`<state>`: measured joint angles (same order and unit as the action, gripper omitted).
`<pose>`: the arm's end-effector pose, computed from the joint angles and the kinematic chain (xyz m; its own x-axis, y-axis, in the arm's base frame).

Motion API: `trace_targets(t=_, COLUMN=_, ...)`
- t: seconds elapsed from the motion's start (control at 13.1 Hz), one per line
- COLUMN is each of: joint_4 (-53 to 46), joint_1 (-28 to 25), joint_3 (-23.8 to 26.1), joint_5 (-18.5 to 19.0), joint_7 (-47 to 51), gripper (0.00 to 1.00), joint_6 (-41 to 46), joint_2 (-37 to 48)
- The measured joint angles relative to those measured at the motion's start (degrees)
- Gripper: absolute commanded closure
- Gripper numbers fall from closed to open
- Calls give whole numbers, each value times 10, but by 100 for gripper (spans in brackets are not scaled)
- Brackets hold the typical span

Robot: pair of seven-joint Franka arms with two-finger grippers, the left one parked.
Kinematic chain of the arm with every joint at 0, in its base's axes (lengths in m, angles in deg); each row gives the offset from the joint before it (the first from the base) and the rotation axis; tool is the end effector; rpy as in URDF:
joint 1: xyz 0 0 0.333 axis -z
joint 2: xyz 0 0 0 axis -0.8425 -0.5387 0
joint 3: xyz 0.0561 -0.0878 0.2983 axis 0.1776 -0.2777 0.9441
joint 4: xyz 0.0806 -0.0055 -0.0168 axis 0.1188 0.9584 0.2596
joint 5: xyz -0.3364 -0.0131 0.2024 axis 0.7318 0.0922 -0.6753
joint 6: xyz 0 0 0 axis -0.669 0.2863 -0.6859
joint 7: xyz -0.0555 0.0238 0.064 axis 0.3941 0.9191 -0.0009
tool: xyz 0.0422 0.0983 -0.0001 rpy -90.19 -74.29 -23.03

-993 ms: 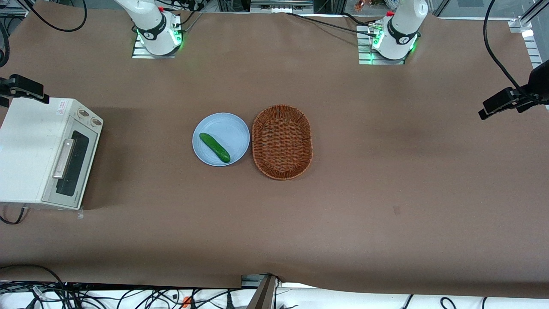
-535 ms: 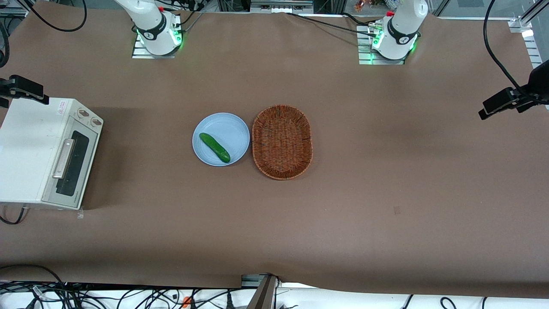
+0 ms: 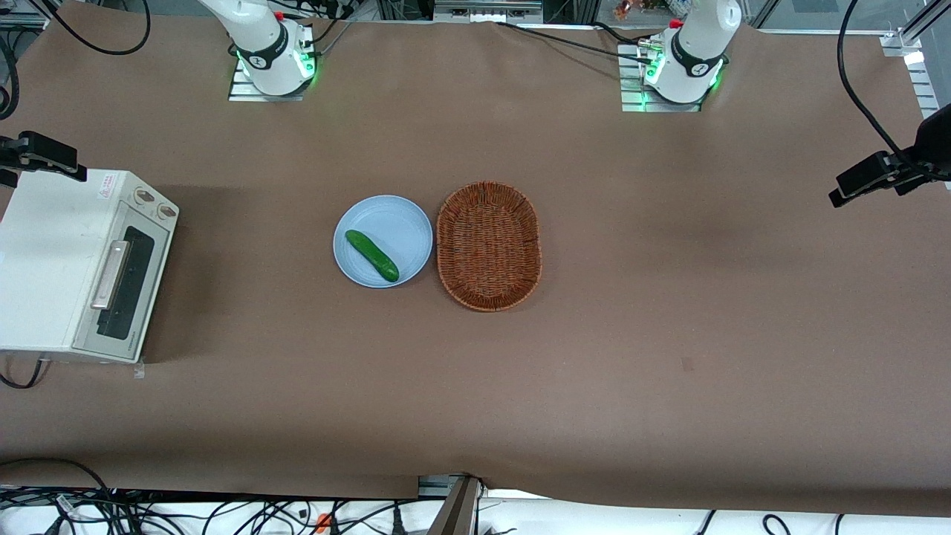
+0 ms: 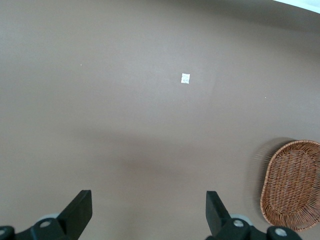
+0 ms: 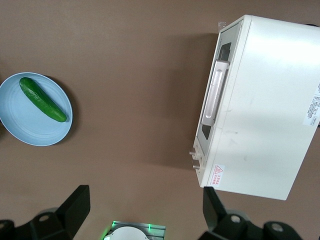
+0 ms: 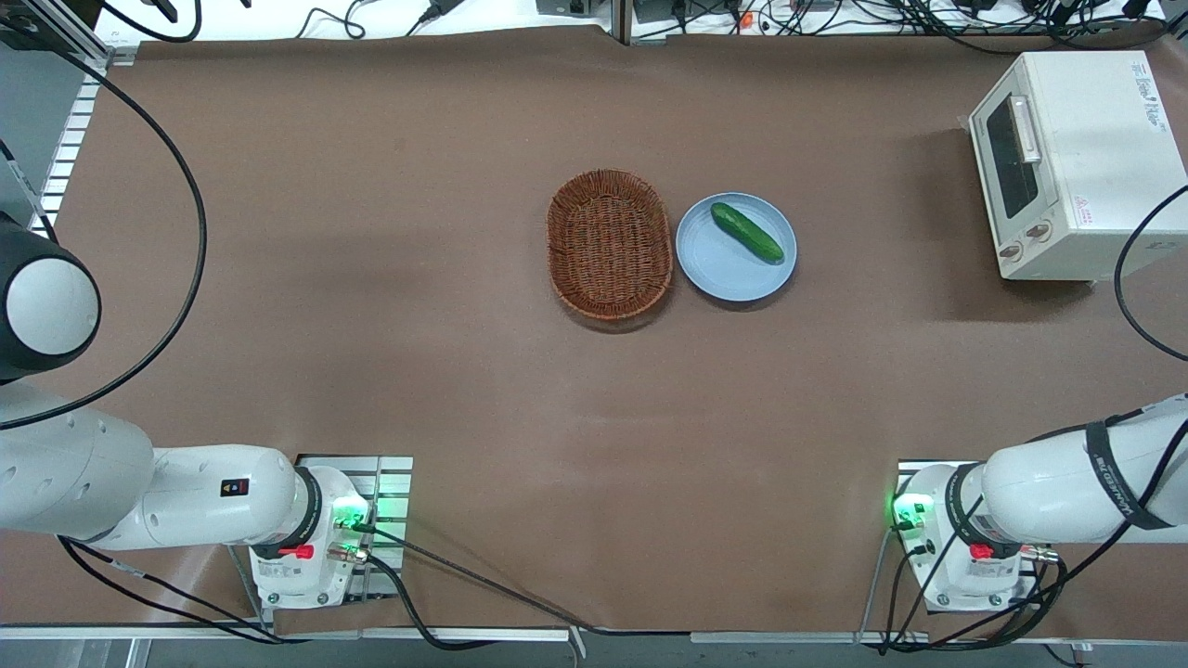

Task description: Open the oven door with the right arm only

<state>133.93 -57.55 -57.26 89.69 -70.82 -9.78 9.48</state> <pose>0.5820 -0.0487 0.6222 0.9833 0.1132 -0.1424 0.1141 -0.9935 -0.0021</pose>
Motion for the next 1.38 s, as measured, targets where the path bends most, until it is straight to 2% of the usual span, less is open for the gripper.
trace_targets(t=1.38, joint_4=35, joint_1=-3, joint_3=1, joint_5=3, joint_7=0, gripper=0, joint_6=-2, joint_2=-39)
